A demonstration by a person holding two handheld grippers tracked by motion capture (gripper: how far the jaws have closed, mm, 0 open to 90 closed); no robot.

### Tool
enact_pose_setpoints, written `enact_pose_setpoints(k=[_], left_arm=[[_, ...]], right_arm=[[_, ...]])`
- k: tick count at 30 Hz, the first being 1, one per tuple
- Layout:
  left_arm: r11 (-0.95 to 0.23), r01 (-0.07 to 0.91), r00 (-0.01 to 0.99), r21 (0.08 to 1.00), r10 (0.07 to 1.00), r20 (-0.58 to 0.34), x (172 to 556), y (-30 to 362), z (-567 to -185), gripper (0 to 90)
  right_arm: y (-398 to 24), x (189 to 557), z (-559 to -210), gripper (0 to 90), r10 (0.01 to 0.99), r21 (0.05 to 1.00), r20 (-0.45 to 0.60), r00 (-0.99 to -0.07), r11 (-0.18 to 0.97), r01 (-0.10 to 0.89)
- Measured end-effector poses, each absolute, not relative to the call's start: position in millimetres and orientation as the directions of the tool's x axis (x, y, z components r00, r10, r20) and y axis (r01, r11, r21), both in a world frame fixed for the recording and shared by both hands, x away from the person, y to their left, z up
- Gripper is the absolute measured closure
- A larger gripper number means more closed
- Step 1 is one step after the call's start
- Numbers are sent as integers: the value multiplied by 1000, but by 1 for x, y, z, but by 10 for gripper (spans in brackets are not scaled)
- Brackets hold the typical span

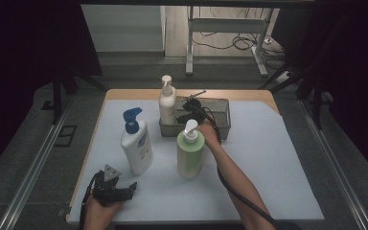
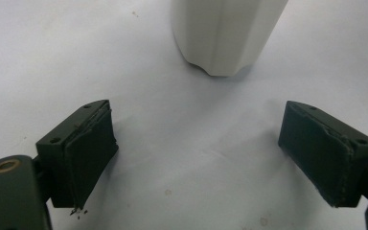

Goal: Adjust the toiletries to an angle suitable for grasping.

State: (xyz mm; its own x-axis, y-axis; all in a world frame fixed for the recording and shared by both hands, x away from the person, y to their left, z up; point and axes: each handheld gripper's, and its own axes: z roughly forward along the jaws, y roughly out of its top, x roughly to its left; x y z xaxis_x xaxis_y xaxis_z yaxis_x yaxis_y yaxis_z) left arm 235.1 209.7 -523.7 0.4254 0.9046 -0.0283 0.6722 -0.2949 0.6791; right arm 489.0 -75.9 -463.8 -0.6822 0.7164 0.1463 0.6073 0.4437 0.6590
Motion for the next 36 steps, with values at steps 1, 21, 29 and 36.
enact_pose_setpoints(k=[1, 21, 29, 36], left_arm=[[-295, 672, 425, 679, 905, -28, 235, 210, -524, 119], [-295, 673, 426, 678, 904, -29, 235, 210, -524, 119], [-295, 673, 426, 678, 904, -30, 235, 210, -524, 119], [-295, 673, 426, 679, 904, -30, 235, 210, -524, 119]], right_arm=[[-76, 488, -463, 752, 720, 659, 139, -680, 446, 606], [-112, 469, -433, 463, 724, 718, 97, -683, 424, 552], [-126, 458, -427, 371, 714, 727, 96, -693, 426, 539], [-139, 444, -419, 320, 707, 741, 71, -704, 435, 512]])
